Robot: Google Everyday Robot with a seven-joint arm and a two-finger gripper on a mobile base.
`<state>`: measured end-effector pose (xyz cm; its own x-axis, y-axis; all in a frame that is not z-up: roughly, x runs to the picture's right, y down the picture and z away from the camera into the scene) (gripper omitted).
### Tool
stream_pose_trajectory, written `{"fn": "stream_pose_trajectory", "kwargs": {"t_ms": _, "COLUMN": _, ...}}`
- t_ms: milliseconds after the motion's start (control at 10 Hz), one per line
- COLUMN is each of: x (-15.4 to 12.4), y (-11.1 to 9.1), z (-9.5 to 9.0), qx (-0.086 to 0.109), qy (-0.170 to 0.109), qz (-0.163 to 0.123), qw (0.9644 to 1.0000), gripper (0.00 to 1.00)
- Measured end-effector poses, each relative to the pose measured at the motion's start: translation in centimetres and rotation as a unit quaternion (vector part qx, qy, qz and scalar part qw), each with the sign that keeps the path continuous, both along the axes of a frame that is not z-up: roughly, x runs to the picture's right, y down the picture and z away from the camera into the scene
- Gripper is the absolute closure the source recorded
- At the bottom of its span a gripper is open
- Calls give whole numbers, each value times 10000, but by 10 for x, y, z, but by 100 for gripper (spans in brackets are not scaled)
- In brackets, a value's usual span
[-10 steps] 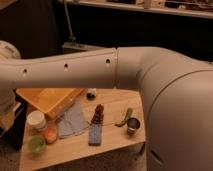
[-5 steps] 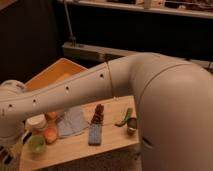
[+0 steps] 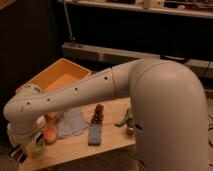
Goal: Place eraser in plastic cup
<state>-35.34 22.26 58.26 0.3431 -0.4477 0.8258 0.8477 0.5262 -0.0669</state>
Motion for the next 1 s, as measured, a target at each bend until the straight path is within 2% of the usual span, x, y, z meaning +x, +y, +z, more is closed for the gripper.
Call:
{"fn": "stream_pose_trajectory", "kwargs": {"t_ms": 400, "x": -24, "y": 5, "z": 26, "qx": 110, "qy": -28, "qz": -519, "qw": 9986, "gripper": 100}}
{"fn": "stream_pose_trajectory", "kwargs": {"t_ms": 700, "x": -21, "y": 4, "z": 38, "qx": 181, "qy": 20, "qz": -535, "qw": 9984, "gripper": 100}}
{"fn": "stream_pose_trajectory", "kwargs": {"t_ms": 1000, "x": -11, "y": 5, "z": 47, "qx": 206, "qy": 277, "qz": -493, "qw": 9982, "gripper": 100}}
